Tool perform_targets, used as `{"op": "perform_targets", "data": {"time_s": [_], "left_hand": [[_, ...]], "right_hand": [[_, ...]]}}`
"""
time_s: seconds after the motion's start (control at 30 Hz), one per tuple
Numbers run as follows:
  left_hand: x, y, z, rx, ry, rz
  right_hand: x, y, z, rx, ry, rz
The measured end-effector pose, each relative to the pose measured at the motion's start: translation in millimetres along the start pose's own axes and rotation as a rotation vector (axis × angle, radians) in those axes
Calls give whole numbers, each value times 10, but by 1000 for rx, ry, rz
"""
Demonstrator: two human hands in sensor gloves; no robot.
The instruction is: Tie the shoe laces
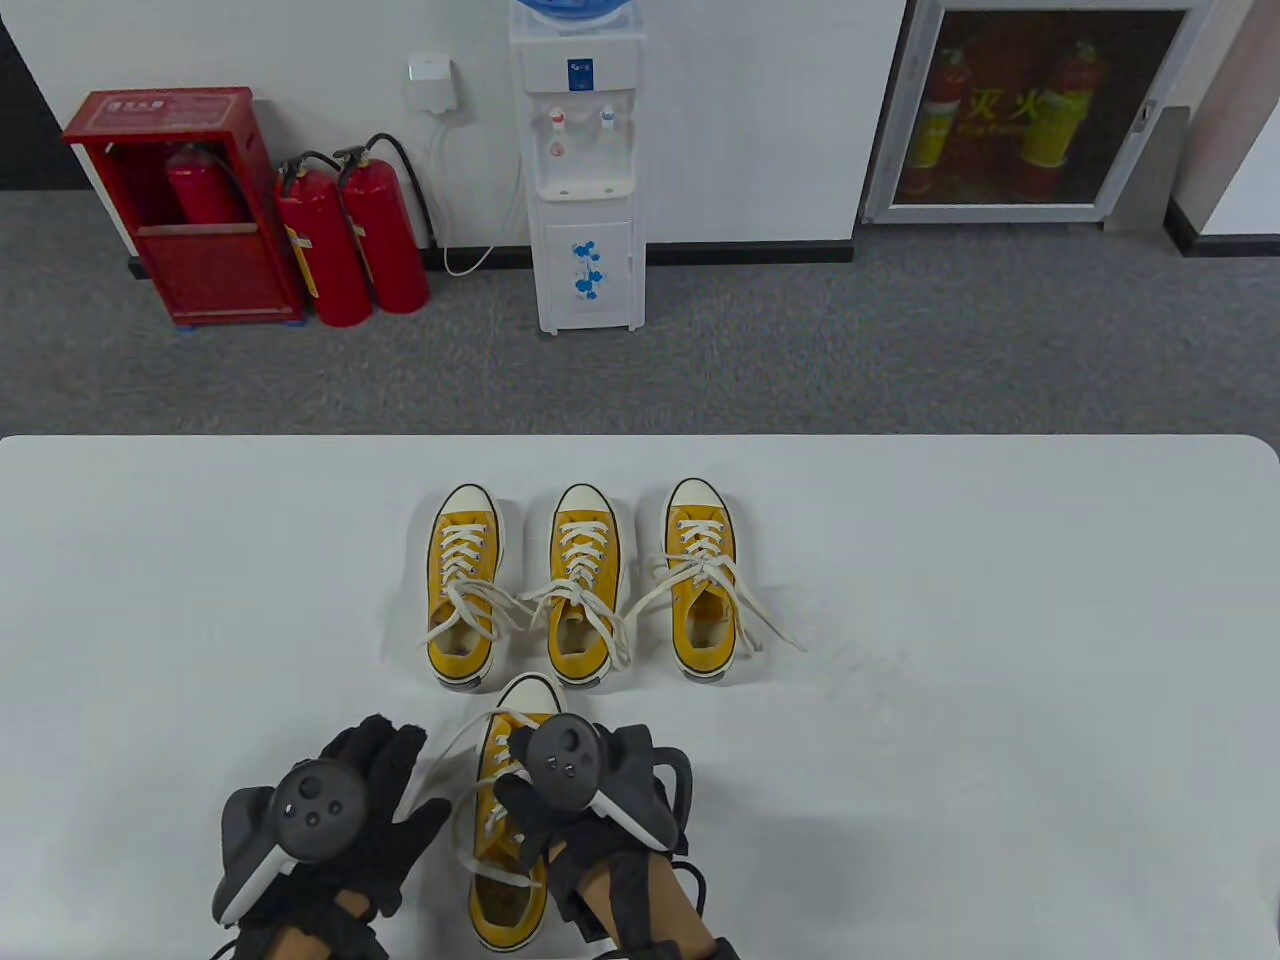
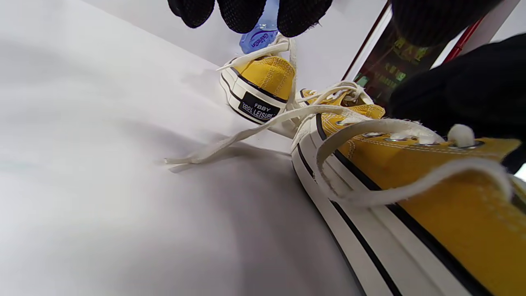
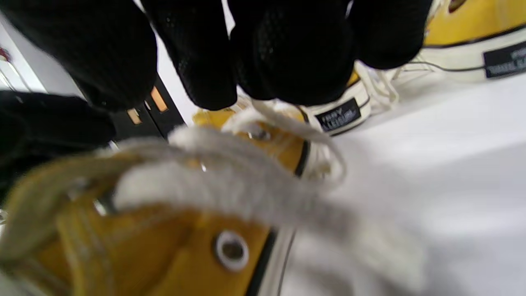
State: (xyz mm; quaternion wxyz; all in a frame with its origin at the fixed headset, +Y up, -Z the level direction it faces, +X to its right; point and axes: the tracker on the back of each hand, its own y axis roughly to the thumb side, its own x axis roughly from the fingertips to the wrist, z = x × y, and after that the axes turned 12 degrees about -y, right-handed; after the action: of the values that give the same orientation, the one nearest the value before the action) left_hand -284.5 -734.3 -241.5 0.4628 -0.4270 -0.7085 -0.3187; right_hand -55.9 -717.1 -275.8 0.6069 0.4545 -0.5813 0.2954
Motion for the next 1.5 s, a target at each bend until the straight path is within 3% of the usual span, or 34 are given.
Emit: {"op": "perform_targets", "data": {"time_s": [0.3, 0.53, 0.8, 1.03, 1.13, 1.27, 1.43, 1.5], "left_hand": [[-5, 4, -3, 13, -9, -4], [1, 1, 10, 26, 5, -11], [4, 4, 12, 36, 4, -15], [-3, 15, -7, 32, -3, -16], [0, 35, -23, 27, -4, -22], [12, 78, -67, 11, -4, -33], [20, 97, -89, -4, 10, -35], [11, 91, -85, 4, 16, -27]], "right_hand": [[-18, -9, 87, -49, -12, 27], [5, -225, -254, -410, -88, 103], [91, -747, -609, -873, -176, 208], [270, -1183, -660, -929, -223, 283], [337, -1300, -551, -931, -155, 285], [364, -1283, -396, -1061, -24, 265], [394, -1231, -399, -1038, -36, 229], [391, -1226, -375, -1062, 39, 191]]}}
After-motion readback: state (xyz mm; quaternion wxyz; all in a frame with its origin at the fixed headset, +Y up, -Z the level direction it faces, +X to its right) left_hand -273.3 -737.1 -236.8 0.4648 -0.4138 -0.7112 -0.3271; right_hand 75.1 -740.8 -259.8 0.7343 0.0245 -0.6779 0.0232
